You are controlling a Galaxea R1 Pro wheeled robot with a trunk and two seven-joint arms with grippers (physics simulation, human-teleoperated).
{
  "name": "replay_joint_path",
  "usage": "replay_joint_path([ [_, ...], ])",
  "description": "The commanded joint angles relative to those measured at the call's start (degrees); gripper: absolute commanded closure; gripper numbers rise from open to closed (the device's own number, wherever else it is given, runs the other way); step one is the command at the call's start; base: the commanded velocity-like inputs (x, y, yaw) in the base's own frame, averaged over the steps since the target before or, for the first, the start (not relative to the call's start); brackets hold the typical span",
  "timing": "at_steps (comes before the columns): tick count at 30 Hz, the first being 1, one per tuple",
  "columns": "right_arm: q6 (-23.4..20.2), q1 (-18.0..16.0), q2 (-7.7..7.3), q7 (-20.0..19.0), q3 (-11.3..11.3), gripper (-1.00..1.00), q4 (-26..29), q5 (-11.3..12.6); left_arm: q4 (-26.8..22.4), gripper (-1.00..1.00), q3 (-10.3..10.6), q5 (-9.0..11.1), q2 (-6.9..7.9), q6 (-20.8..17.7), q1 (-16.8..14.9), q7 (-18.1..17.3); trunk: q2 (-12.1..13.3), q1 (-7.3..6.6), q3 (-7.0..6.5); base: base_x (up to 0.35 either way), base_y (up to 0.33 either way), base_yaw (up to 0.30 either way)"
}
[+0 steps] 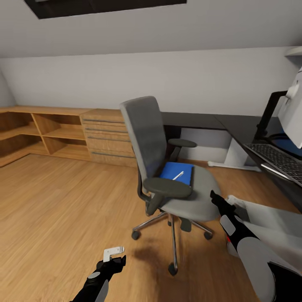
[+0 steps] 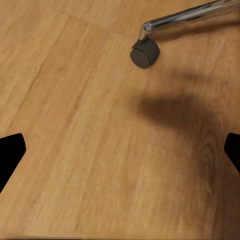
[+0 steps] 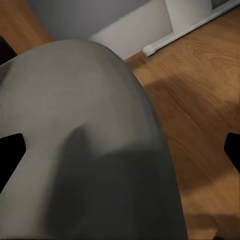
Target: In the bedroom, organize the workspace by keeping the computer under the desk, ensuring the monitor is on the desk, placing the keyboard on the desk next to the monitor, placing the mouse on the desk next to the keyboard, moving the folder from the swivel chair onto the desk next to the mouse, stacking the notebook on top of the folder with the pen on top of the notebook, and positioning the swivel chair next to the desk.
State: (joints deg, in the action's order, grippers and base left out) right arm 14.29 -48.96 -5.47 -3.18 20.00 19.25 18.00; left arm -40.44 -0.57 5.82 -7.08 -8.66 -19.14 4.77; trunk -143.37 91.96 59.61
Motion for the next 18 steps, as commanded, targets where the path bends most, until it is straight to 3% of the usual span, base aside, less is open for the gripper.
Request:
replay_joint_path([
  [1,0.2,0.0,0.02,-0.3,-0.1,-1.00,-0.4,0.6,-0.1,-1.00,0.0,0.6,-0.04,-0.3,0.0,0.2,0.0,0.00,0.08,0.000,0.000,0.169],
  [18,0.2,0.0,0.02,-0.3,-0.1,-1.00,-0.3,0.7,-0.3,-1.00,0.0,0.6,-0.04,-0.3,0.0,-0.1,0.0,0.00,0.49,0.000,0.000,0.170],
])
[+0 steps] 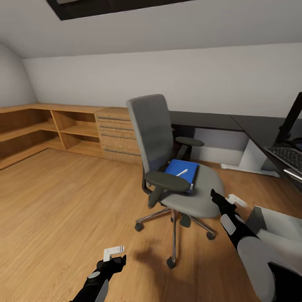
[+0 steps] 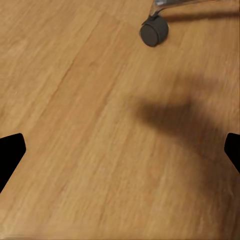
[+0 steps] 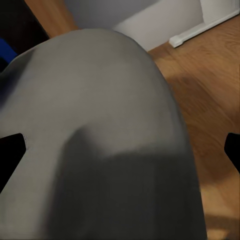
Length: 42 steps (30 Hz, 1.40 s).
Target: In the bedroom, organize the workspace by keeping the computer under the desk, ensuring the monitor is on the desk, placing the keyboard on the desk next to the monitor, placing the mouse on the desk next to the keyboard, moving the folder from the swivel chair onto the desk next to the mouse, stacking the notebook on top of the folder with the pen on top of the notebook, and positioning the swivel chair next to the desk.
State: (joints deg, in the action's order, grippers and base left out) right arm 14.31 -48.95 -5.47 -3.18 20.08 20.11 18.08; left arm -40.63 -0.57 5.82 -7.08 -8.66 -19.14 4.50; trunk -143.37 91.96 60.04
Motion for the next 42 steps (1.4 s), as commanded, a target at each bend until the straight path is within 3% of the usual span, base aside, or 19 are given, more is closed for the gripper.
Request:
replay_joint_path([
  [1,0.2,0.0,0.02,-0.3,-0.1,-1.00,-1.1,0.6,-0.1,-1.00,0.0,0.6,-0.04,-0.3,0.0,0.1,0.0,0.00,0.08,0.000,0.000,0.170],
  [34,0.2,0.0,-0.07,-0.3,0.0,-1.00,-1.0,0.6,-0.1,-1.00,0.0,0.6,-0.04,-0.3,0.0,0.1,0.0,0.00,0.92,0.000,0.000,0.176],
  [42,0.2,0.0,-0.07,-0.3,0.0,-1.00,-1.0,0.6,-0.1,-1.00,0.0,0.6,-0.04,-0.3,0.0,0.1,0.0,0.00,1.00,0.000,0.000,0.046],
])
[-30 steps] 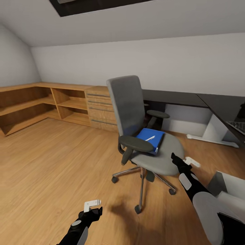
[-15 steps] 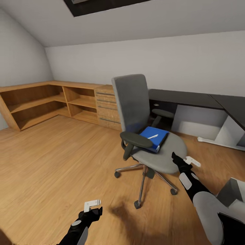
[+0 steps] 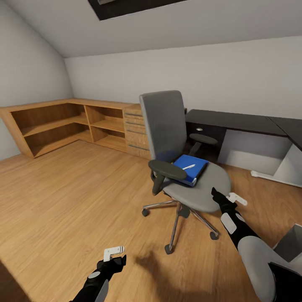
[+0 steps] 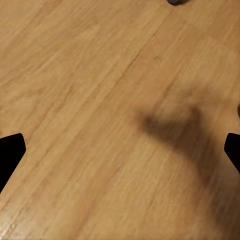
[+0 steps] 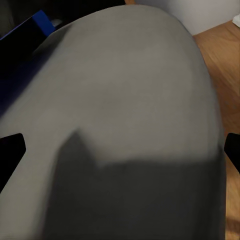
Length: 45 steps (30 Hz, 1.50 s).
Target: In the bedroom, organize the workspace by keeping the computer under the desk, ensuring the monitor is on the desk, placing the keyboard on the desk next to the monitor, placing the mouse on the desk next to the keyboard, moving the folder from the swivel chair onto the desk next to the mouse, stacking the notebook on top of the folder with the pen on top of the notebook, and positioning the swivel chair next to the desk.
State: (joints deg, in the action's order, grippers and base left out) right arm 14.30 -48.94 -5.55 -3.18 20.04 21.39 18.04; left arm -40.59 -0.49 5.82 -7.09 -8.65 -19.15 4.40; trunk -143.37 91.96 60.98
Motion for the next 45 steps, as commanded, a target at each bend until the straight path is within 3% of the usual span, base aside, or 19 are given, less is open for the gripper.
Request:
replay_joint_path([
  [1,0.2,0.0,0.02,-0.3,0.0,-1.00,-2.3,0.7,-0.1,-1.00,0.0,0.6,-0.03,-0.3,0.0,0.2,0.0,0.00,0.06,0.000,0.000,0.006],
  [24,0.2,0.0,0.00,-0.3,0.1,-1.00,-2.2,0.7,-0.1,-1.00,-0.2,0.6,0.05,-0.3,0.0,0.2,0.0,0.00,-0.06,0.000,0.000,-0.094],
  [35,0.2,0.0,0.02,-0.3,0.1,-1.00,-2.1,0.7,0.0,-1.00,-0.1,0.5,0.06,-0.3,0.0,0.2,0.0,0.00,-0.06,0.223,0.000,-0.002],
  [45,0.1,0.0,0.08,-0.3,0.0,-1.00,-2.2,0.7,0.0,-1.00,-0.1,0.5,0.06,-0.3,0.0,0.2,0.0,0.00,-0.06,0.023,0.000,0.012],
])
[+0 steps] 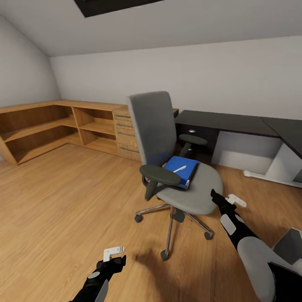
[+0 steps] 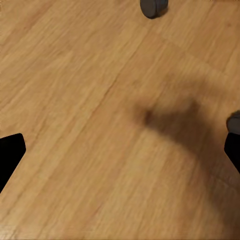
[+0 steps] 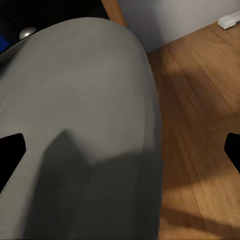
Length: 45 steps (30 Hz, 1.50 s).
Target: In the bedroom, organize the workspace by keeping the computer under the desk, ensuring the monitor is on the desk, placing the keyboard on the desk next to the monitor, placing the mouse on the desk next to the keyboard, moving the folder from the swivel chair onto the desk next to the mouse, stacking the notebook on top of the folder with the pen on top of the notebook, and positioning the swivel chair next to the desk.
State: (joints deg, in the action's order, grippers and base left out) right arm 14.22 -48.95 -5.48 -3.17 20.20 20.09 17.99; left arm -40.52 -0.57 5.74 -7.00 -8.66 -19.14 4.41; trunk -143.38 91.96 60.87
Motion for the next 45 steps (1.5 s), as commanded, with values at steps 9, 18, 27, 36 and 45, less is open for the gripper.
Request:
replay_joint_path([
  [9,0.2,0.0,0.03,-0.3,-0.2,-1.00,-0.9,0.7,-0.1,-1.00,0.0,0.6,-0.03,-0.3,0.0,0.2,0.0,0.00,0.06,0.000,0.000,0.162],
  [18,0.3,0.0,0.03,-0.3,-0.2,-1.00,-0.9,0.7,-0.1,-1.00,0.0,0.6,-0.03,-0.3,0.0,0.2,0.0,0.00,0.06,0.000,0.000,0.182],
  [27,0.2,0.0,0.03,-0.3,-0.2,-1.00,-0.9,0.7,-0.1,-1.00,0.0,0.6,-0.03,-0.3,0.0,0.2,0.0,0.00,0.06,0.000,0.000,0.162],
  [36,0.3,0.0,0.01,-0.3,-0.2,-1.00,-0.8,0.7,-0.1,-1.00,0.0,0.6,-0.03,-0.3,0.0,0.2,0.0,0.00,0.06,0.000,0.000,0.159],
  [45,0.2,0.0,-0.05,-0.3,-0.2,-1.00,-0.8,0.7,-0.1,-1.00,0.0,0.6,-0.03,-0.3,0.0,0.2,0.0,0.00,0.06,0.000,0.000,0.159],
])
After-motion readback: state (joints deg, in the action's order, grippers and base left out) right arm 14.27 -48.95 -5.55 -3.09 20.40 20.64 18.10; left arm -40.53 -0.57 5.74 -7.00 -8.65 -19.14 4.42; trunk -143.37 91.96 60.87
